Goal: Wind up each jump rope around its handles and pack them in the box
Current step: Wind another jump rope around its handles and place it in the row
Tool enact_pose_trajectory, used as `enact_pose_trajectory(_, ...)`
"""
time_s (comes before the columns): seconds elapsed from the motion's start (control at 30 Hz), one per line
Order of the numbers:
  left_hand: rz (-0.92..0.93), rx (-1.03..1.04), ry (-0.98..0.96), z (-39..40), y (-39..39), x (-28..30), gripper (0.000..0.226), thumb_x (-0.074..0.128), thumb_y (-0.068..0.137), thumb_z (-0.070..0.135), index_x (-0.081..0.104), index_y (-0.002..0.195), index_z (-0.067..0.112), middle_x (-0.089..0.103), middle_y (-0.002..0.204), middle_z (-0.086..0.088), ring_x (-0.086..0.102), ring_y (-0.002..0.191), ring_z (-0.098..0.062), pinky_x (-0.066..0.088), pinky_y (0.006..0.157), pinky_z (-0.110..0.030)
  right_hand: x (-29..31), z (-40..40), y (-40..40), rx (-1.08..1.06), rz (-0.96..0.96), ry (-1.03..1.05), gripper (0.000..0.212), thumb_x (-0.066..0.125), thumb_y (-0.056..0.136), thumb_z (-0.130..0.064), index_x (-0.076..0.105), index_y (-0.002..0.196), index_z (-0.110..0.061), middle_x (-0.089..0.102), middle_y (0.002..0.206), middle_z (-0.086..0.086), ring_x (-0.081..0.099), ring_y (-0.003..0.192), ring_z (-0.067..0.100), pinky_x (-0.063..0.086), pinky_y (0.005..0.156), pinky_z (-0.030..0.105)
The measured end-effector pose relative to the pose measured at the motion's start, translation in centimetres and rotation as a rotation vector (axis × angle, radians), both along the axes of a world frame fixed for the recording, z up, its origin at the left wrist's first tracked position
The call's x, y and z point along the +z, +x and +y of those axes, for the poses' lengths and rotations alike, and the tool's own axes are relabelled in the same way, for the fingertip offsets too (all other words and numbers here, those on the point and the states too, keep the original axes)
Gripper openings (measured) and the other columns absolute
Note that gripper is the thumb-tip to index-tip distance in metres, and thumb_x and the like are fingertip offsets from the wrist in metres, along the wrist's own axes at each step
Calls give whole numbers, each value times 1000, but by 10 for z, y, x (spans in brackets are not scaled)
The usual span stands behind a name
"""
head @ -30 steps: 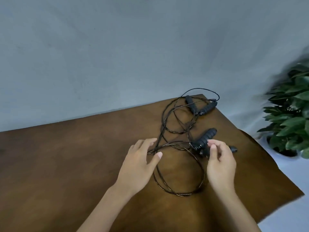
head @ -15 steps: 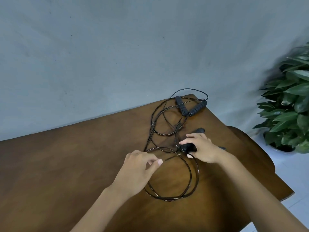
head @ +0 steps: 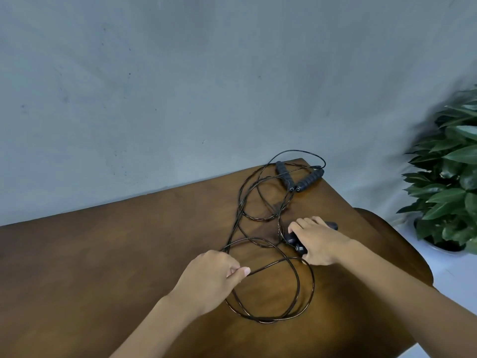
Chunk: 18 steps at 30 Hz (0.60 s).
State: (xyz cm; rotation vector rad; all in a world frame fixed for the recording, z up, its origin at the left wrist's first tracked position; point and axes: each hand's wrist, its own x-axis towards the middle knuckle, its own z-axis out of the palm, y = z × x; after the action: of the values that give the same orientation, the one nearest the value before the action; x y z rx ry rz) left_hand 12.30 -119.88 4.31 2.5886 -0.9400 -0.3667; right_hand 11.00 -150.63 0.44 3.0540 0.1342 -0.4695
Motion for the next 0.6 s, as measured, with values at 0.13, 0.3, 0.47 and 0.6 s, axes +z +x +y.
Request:
enact_pose_trajectory(0.13,7,20,44,3,1,6,58,46,104,58,71,84,10,72,88,-6,67,80,-22,55,75,-36,-2,-1,-5,-14,-25,-20,58,64,92,-38,39,142,-22,51,137,0,47,125,19,34,116,38)
enact_pose_trajectory(0.3,-50,28,70,6,3,15,46,48,105,52,57,74,19,61,78,1,57,72,-17,43,62,-27,41,8,-7,-149,-93,192,47,62,93,-37,43,134,-23,57,116,-2,56,100,17,47,91,32)
enact_pose_trajectory(0.47,-213,8,-10,1,7,30,31,41,108,27,63,130,34,61,115,16,59,105,-7,48,88,-25,106,29,-5,-338,-120,682,25,61,95,-31,50,115,-20,57,85,-4,55,77,8,38,64,25)
enact_pose_trajectory(0.6,-330,-19,-174,-8,9,41,67,56,104,31,23,162,37,36,156,16,37,140,-7,39,113,-22,147,56,-5,-420,-128,1003,24,63,93,-29,63,111,-13,74,103,12,70,102,26,52,92,36)
